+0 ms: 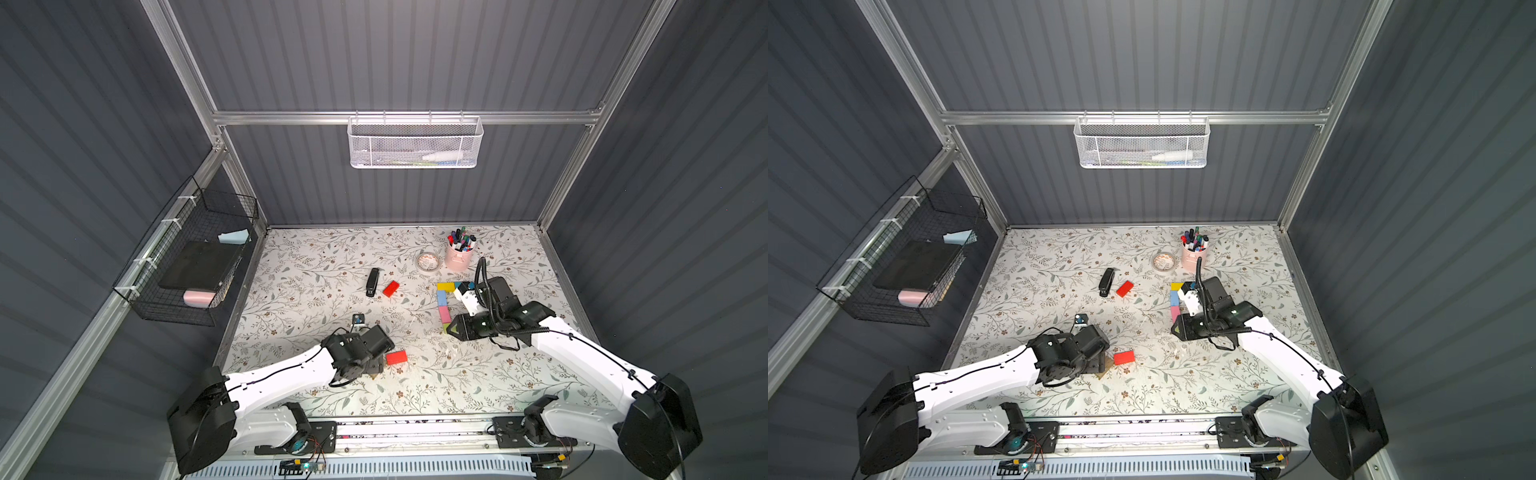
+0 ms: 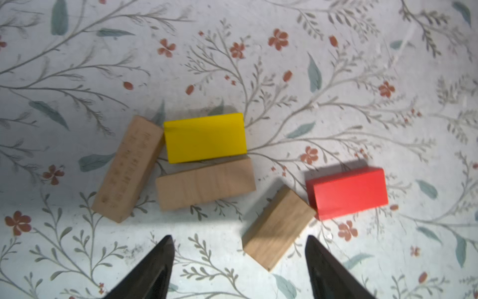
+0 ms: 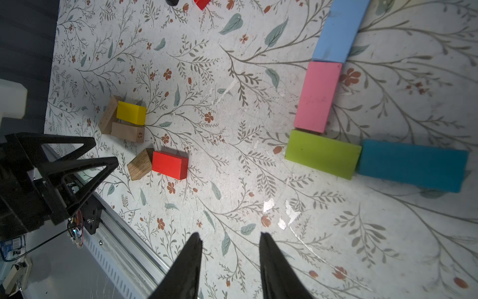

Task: Assemble the letter c with building blocks
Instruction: Adjust the building block at the center of the board, then pick up the building block from the center of the board.

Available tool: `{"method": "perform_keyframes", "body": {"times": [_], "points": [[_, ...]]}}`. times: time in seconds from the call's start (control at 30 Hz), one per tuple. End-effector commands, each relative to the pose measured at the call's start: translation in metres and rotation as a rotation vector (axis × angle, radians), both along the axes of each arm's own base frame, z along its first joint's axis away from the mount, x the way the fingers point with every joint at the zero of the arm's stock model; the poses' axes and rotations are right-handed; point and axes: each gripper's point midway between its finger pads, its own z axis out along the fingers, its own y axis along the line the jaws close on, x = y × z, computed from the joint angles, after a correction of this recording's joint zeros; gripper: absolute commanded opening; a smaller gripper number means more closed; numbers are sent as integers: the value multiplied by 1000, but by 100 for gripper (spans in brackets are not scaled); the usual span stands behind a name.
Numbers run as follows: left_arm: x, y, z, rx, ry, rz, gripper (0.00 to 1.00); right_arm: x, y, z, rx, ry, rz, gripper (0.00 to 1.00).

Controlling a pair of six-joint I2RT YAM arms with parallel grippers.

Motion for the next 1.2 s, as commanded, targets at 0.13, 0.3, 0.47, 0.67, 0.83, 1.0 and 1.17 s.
{"method": "perform_keyframes", "body": {"times": [0.13, 0.3, 0.47, 0.67, 0.83, 1.0, 1.17], "points": [[12, 12, -8, 15, 30, 38, 85, -6, -1, 2, 3, -5, 13, 42], [16, 10, -21, 29, 70, 29, 87, -6, -2, 1, -1, -5, 10, 44], [17, 12, -29, 44, 92, 37, 87, -7, -2, 0, -1, -4, 11, 45], [22, 11, -32, 19, 97, 39, 88, -7, -2, -1, -3, -2, 13, 45], [22, 14, -37, 28, 115, 47, 89, -7, -2, 0, -2, -4, 13, 45], [19, 16, -45, 44, 147, 47, 88, -6, -2, 1, -2, -8, 14, 45], [16, 18, -53, 72, 173, 44, 88, -6, -3, 0, -3, -6, 12, 45]]}}
